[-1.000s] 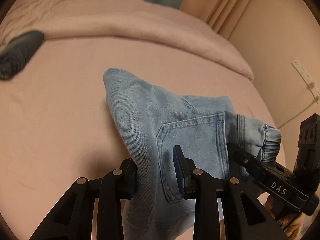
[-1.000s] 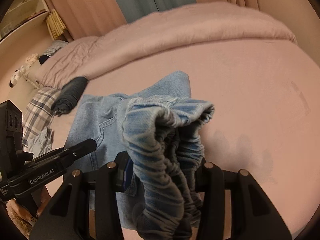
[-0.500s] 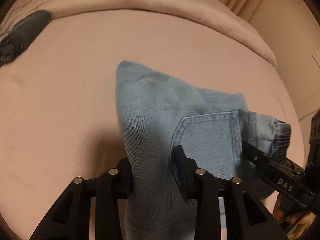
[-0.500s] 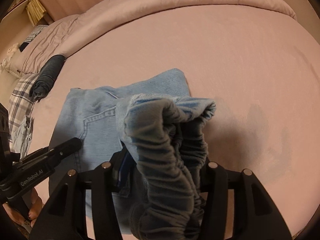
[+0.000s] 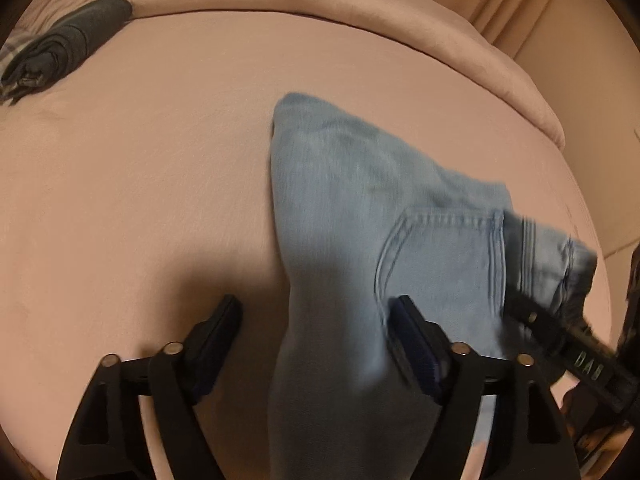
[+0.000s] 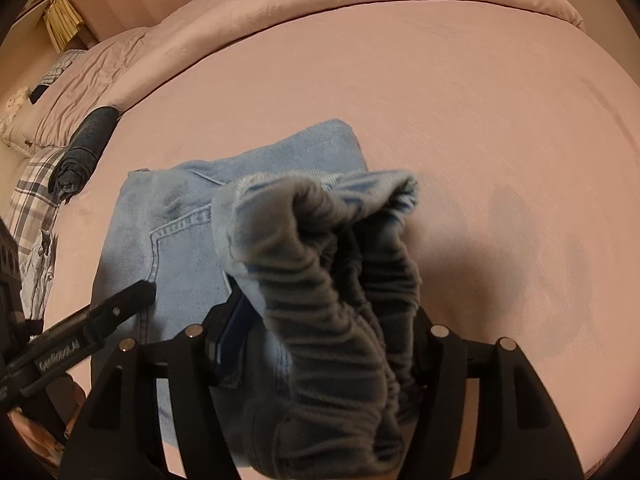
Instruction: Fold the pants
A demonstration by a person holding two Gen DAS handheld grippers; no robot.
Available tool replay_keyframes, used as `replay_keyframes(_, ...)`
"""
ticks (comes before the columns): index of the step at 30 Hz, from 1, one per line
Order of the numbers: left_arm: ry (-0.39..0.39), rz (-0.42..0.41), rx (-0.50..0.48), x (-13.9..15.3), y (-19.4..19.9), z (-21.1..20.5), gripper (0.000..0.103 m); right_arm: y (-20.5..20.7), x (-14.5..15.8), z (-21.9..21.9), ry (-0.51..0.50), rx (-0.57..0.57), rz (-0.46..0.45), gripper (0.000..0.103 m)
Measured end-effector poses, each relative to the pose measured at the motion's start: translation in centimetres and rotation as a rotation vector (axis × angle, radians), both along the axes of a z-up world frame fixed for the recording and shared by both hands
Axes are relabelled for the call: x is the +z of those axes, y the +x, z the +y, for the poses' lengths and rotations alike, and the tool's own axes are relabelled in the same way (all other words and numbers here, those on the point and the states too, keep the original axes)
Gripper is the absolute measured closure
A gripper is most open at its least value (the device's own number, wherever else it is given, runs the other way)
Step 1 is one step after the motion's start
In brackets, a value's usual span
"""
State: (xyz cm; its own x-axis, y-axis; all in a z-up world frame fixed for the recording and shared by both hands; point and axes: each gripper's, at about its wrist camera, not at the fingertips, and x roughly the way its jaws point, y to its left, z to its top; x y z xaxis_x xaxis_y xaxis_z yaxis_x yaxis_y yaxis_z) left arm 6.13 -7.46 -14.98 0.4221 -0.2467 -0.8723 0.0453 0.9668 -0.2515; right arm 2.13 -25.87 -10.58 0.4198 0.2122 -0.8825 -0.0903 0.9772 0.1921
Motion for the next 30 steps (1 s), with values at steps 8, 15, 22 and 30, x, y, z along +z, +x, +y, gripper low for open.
replay_keyframes(8,-0.064,0.078,-0.008,0.4,-2.6,1.7,0.018,-1.7,0.5,-1.3,-0.012,-0.036,0.049,0.023)
replay_keyframes(15,-0.131,0.011,-0.04,5.6,-4.8,2.7,0.005,-4.3,3.9,-2.5,0.006,-0.033,-0.012,0.019)
replay_keyframes(22,-0.076,-0.123,-0.068,10.4,-6.8,2.4,0.001,-7.4,10.3,-2.4,0.017,-0.015,-0.206,0.005)
replay_keyframes(30,-0.026,-0.239,-0.078,12.8,-8.6,1.9,0.001,-10.2,13.5,-2.1,0.003,0.015,-0.345,0.0)
